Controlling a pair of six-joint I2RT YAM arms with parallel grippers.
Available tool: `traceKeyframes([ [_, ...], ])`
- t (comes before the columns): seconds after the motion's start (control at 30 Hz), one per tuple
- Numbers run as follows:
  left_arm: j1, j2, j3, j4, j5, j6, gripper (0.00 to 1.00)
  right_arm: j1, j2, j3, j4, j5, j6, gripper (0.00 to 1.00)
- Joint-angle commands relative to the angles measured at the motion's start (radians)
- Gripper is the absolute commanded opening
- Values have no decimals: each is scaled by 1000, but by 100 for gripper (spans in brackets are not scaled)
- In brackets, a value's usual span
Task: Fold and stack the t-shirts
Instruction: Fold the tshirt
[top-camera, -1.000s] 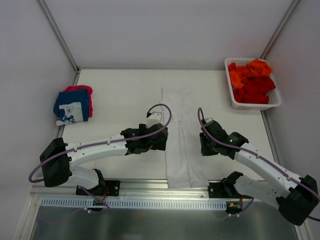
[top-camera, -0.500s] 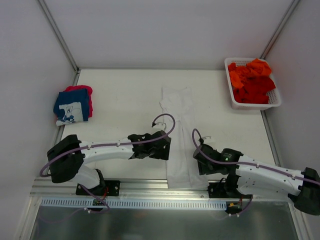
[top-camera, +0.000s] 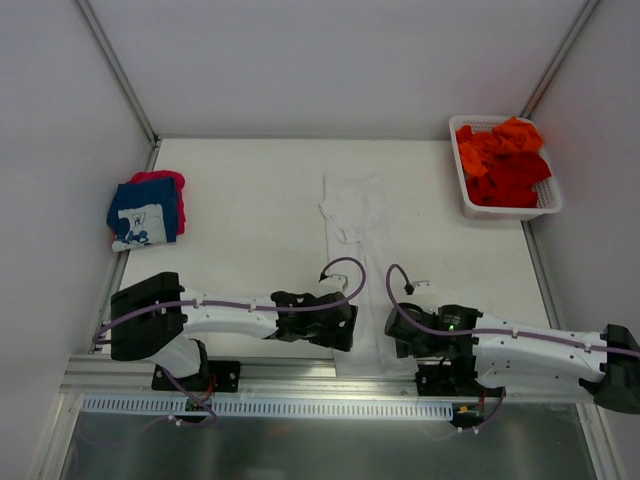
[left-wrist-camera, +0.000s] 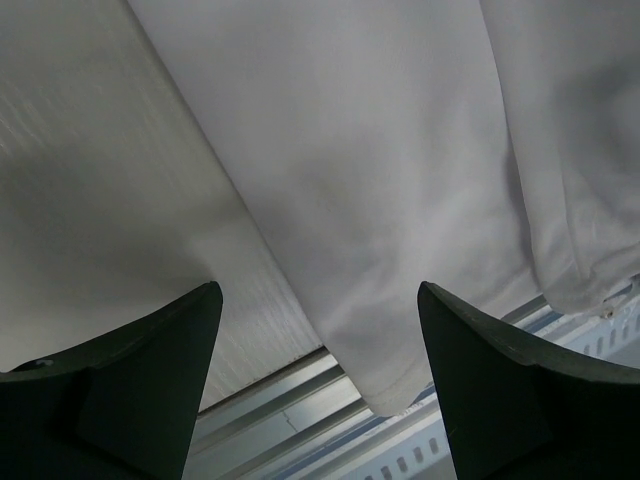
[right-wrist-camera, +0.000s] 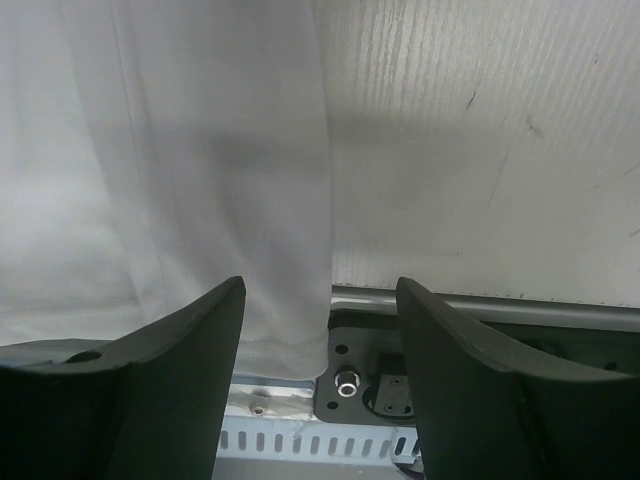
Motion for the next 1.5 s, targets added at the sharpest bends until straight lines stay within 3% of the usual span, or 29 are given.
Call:
traceKeyframes([
  [0.0,-35,-27,-8,-39,-36,-69,80,36,-8,-5,-37,33,90,66],
  [0.73,-164,-102,-31,-49,-70,-221,80,252,61,33,46,104,238,72],
  [1.13,-168,-90,-34,-52,-67,-224,81,297,452,320,18,127,134,76],
  [1.37,-167,-125,-60,-52,-96,-213,82,323,573,337,34,102,165,70],
  [1.43,-168,-131,-69,-59,-127,-195,83,321,573,321,35,108,172,65],
  [1.47,-167,-142,-72,-71,-169,-195,82,321,572,317,34,112,177,55],
])
